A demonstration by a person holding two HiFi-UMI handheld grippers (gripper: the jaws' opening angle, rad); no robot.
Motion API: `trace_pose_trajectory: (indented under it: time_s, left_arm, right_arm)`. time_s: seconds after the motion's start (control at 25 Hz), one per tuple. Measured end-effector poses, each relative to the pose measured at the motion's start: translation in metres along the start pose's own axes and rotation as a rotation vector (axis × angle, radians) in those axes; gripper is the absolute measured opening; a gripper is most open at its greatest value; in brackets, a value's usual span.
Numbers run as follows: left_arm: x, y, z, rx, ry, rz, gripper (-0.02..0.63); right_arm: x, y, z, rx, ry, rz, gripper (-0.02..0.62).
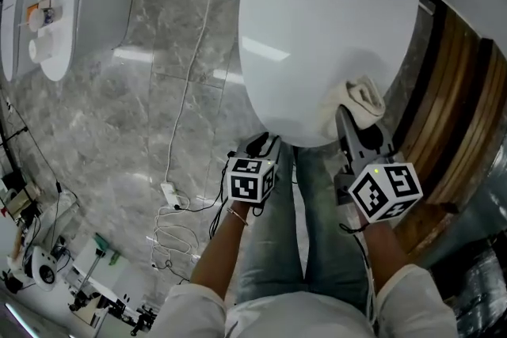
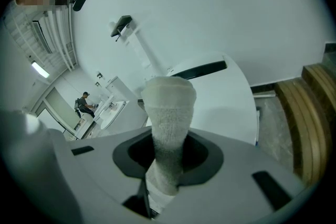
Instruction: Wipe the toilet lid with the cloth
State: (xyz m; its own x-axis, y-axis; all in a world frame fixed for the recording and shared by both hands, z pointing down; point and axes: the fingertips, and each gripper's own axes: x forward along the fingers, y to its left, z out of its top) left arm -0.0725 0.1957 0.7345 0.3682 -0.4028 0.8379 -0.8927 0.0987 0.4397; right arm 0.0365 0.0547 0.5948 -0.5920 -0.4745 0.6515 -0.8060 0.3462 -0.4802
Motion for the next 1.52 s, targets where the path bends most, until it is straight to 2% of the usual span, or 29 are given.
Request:
trace_pose_trajectory:
  time_s: [0.16, 0.28, 0.36, 0.48, 0.64, 0.72, 0.8, 0.92, 1.16, 1.36, 1.52]
  left_arm:
    - [-0.005, 0.000, 0.004, 0.016, 0.044, 0.003, 0.121]
    - [-0.021, -0.009, 0.032, 0.022, 0.032, 0.008, 0.104]
    - [-0.038, -0.015, 0.072, 0.029, -0.024, 0.034, 0.073]
    - [-0.062, -0.017, 0.158, 0.048, -0.167, 0.096, 0.022]
    - [-0.067, -0.005, 0.279, 0.082, -0.344, 0.185, 0.012]
    - [-0.056, 0.007, 0.325, 0.109, -0.364, 0.201, 0.012]
    - [-0.042, 0.023, 0.355, 0.116, -0.338, 0.186, 0.012]
    - [-0.027, 0.047, 0.376, 0.113, -0.285, 0.166, 0.012]
    - [-0.011, 0.064, 0.389, 0.175, -0.276, 0.199, 0.012]
    - [0.009, 0.027, 0.388, 0.204, -0.250, 0.149, 0.012]
    - [0.037, -0.023, 0.376, 0.246, -0.209, 0.084, 0.012]
  right_arm:
    - [0.009, 0.001, 0.010, -0.023, -0.004, -0.006, 0.097]
    - [0.017, 0.006, 0.032, -0.046, -0.009, -0.009, 0.097]
    - [0.023, 0.012, 0.050, -0.044, -0.003, -0.007, 0.097]
    - [0.047, 0.024, 0.076, 0.003, 0.024, 0.006, 0.097]
    - [0.114, 0.042, 0.110, 0.032, 0.086, 0.019, 0.097]
    - [0.155, 0.052, 0.123, 0.052, 0.111, 0.028, 0.097]
    - [0.191, 0.058, 0.133, 0.078, 0.132, 0.036, 0.097]
    - [0.230, 0.062, 0.139, 0.086, 0.145, 0.041, 0.097]
    - [0.263, 0.066, 0.131, 0.129, 0.181, 0.044, 0.097]
    - [0.249, 0.031, 0.131, 0.130, 0.195, -0.006, 0.097]
    - [0.214, -0.019, 0.134, 0.177, 0.169, -0.057, 0.097]
